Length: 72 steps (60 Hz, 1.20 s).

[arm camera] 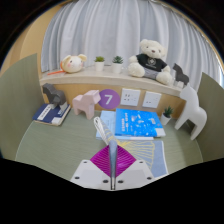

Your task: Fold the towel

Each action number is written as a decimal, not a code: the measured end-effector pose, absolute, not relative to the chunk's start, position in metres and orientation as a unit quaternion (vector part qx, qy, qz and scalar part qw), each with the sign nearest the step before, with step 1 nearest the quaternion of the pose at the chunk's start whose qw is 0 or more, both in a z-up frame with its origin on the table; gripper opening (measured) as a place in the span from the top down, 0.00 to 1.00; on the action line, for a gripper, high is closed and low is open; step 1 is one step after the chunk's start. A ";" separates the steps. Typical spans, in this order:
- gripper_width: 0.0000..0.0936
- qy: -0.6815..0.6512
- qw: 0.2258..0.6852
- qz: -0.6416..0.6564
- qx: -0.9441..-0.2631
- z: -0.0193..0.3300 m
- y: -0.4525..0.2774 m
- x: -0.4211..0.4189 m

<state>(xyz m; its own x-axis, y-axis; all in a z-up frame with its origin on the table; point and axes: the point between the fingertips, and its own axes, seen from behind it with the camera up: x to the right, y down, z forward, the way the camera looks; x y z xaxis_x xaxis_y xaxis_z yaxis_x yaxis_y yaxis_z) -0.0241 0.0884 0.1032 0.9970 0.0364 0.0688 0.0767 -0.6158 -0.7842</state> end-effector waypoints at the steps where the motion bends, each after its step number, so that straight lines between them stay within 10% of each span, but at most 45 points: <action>1: 0.96 -0.028 0.441 -0.026 -0.896 0.110 0.089 -0.012; 9: 0.96 0.003 0.457 -0.046 -0.888 0.132 0.090 0.091; 20: 0.94 0.015 0.392 -0.031 -0.919 0.043 0.079 0.172; 29: 0.43 -0.039 0.366 -0.066 -0.928 0.017 0.069 0.198; 45: 0.17 -0.019 0.439 -0.038 -0.897 0.126 0.051 0.169; 58: 0.14 0.009 0.506 0.005 -0.862 0.236 -0.007 0.119; 72: 0.14 0.003 0.519 -0.007 -0.854 0.263 -0.104 0.082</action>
<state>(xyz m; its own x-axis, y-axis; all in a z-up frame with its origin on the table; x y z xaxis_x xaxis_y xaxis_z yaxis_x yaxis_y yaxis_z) 0.0815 -0.1037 0.2628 0.9999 -0.0124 0.0096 0.0028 -0.4604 -0.8877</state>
